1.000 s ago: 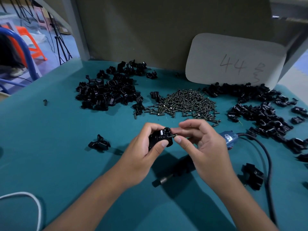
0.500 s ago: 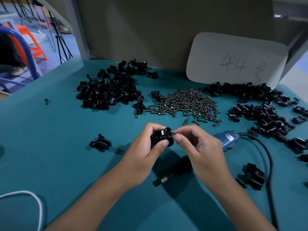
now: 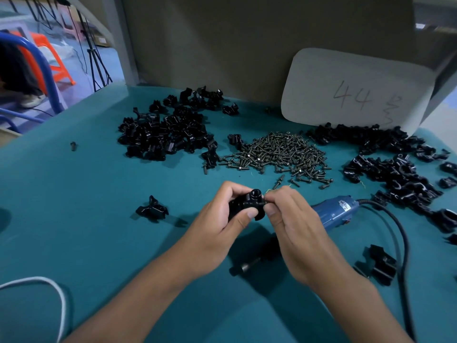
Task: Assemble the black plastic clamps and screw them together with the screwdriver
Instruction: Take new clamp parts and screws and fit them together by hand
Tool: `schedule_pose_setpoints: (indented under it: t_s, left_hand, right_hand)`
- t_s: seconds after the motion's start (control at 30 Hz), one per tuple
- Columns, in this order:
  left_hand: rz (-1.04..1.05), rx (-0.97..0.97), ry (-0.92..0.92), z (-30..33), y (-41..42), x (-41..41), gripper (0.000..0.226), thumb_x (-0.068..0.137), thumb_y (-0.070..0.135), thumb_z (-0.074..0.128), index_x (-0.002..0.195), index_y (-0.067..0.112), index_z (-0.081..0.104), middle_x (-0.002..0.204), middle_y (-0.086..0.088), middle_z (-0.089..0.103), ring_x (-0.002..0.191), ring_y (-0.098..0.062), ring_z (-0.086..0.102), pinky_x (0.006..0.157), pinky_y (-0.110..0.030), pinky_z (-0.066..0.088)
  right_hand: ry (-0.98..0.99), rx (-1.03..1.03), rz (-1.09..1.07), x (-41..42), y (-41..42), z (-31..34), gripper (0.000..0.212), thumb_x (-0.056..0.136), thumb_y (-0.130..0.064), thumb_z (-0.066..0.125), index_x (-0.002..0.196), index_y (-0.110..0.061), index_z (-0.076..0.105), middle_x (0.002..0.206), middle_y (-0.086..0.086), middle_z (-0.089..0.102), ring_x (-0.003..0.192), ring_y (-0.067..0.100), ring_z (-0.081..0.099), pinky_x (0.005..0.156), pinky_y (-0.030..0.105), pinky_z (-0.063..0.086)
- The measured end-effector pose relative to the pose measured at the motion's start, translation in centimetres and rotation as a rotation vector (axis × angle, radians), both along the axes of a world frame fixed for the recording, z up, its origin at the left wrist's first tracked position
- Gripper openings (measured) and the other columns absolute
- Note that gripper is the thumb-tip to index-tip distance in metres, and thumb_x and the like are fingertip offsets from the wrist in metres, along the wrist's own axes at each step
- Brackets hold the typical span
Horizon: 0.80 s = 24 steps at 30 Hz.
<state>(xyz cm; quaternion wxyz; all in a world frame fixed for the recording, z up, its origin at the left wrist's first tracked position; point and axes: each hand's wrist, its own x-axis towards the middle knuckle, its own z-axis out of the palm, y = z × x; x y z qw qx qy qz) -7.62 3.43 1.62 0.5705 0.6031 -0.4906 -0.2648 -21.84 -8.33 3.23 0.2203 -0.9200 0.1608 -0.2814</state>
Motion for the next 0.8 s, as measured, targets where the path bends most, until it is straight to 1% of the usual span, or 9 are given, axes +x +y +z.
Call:
schedule_pose_setpoints:
  t_s: [0.1, 0.17, 0.23, 0.4, 0.53, 0.63, 0.7, 0.77, 0.8]
  left_hand:
    - [-0.023, 0.005, 0.018, 0.0, -0.1, -0.1, 0.033, 0.095, 0.052, 0.055, 0.118, 0.028, 0.053, 0.107, 0.006, 0.064, 0.099, -0.022, 0.061, 0.089, -0.056, 0.051]
    - [-0.034, 0.012, 0.025, 0.0, -0.1, -0.2, 0.034, 0.095, 0.050, 0.055, 0.118, 0.026, 0.053, 0.107, 0.007, 0.064, 0.099, -0.020, 0.061, 0.090, -0.055, 0.050]
    - [-0.046, 0.020, 0.029, 0.1, -0.2, -0.2, 0.034, 0.095, 0.048, 0.055, 0.119, 0.024, 0.054, 0.107, 0.008, 0.064, 0.101, -0.020, 0.061, 0.090, -0.054, 0.050]
    - [-0.055, 0.050, 0.051, 0.4, 0.0, 0.4, 0.036, 0.094, 0.049, 0.056, 0.120, 0.025, 0.054, 0.107, 0.006, 0.064, 0.103, -0.023, 0.061, 0.092, -0.052, 0.050]
    - [-0.058, 0.059, 0.041, 0.6, 0.1, 0.5, 0.036, 0.095, 0.047, 0.056, 0.120, 0.021, 0.054, 0.106, 0.005, 0.065, 0.101, -0.027, 0.060, 0.091, -0.049, 0.052]
    - [-0.067, 0.078, 0.054, 0.7, 0.2, 0.6, 0.029, 0.097, 0.038, 0.056, 0.119, 0.019, 0.054, 0.103, 0.004, 0.065, 0.092, -0.022, 0.060, 0.089, -0.044, 0.053]
    - [-0.059, 0.091, 0.020, 0.8, 0.3, 0.5, 0.026, 0.097, 0.039, 0.054, 0.118, 0.024, 0.053, 0.102, 0.008, 0.064, 0.092, -0.020, 0.060, 0.089, -0.042, 0.052]
    - [-0.035, 0.103, -0.074, 0.8, 0.4, 0.3, 0.025, 0.099, 0.043, 0.053, 0.118, 0.027, 0.051, 0.102, 0.011, 0.063, 0.094, -0.012, 0.060, 0.086, -0.034, 0.050]
    - [-0.027, 0.105, -0.115, 0.9, 0.4, 0.2, 0.026, 0.100, 0.044, 0.052, 0.119, 0.027, 0.051, 0.102, 0.012, 0.061, 0.094, -0.007, 0.059, 0.085, -0.030, 0.048]
  right_hand:
    - [0.020, -0.106, -0.022, 0.0, -0.1, 0.2, 0.031, 0.110, -0.037, 0.026, 0.088, -0.023, 0.042, 0.084, -0.014, 0.037, 0.080, 0.015, 0.041, 0.071, 0.031, 0.035]
    - [0.016, -0.160, -0.046, 0.1, 0.0, 0.4, 0.032, 0.109, -0.036, 0.027, 0.082, -0.021, 0.038, 0.078, -0.011, 0.035, 0.074, 0.015, 0.037, 0.066, 0.031, 0.030]
    - [0.013, -0.147, -0.050, 0.1, 0.0, 0.6, 0.033, 0.108, -0.036, 0.028, 0.081, -0.020, 0.040, 0.077, -0.011, 0.036, 0.074, 0.015, 0.037, 0.065, 0.030, 0.029]
    - [0.057, -0.179, -0.023, -0.4, -0.3, 0.8, 0.028, 0.108, -0.037, 0.035, 0.095, -0.020, 0.052, 0.087, -0.009, 0.046, 0.081, 0.021, 0.043, 0.073, 0.037, 0.038]
    - [0.050, -0.256, -0.009, -0.6, -0.7, 1.0, 0.026, 0.108, -0.032, 0.040, 0.100, -0.016, 0.058, 0.089, -0.006, 0.050, 0.080, 0.022, 0.043, 0.070, 0.041, 0.043]
    - [0.068, -0.351, -0.003, -0.7, -0.8, 1.2, 0.022, 0.107, -0.028, 0.043, 0.104, -0.015, 0.060, 0.091, -0.003, 0.051, 0.080, 0.024, 0.044, 0.069, 0.043, 0.044]
    - [0.081, -0.272, 0.008, -0.8, -0.9, 1.2, 0.022, 0.107, -0.034, 0.043, 0.106, -0.019, 0.059, 0.096, -0.007, 0.050, 0.086, 0.021, 0.049, 0.074, 0.037, 0.044]
    - [0.082, -0.079, 0.010, -0.9, -0.7, 1.2, 0.024, 0.107, -0.046, 0.039, 0.104, -0.028, 0.056, 0.096, -0.016, 0.048, 0.091, 0.009, 0.051, 0.077, 0.025, 0.040]
    - [0.070, -0.001, 0.008, -0.9, -0.6, 1.1, 0.024, 0.107, -0.047, 0.039, 0.101, -0.030, 0.056, 0.094, -0.017, 0.049, 0.091, 0.006, 0.052, 0.077, 0.021, 0.039]
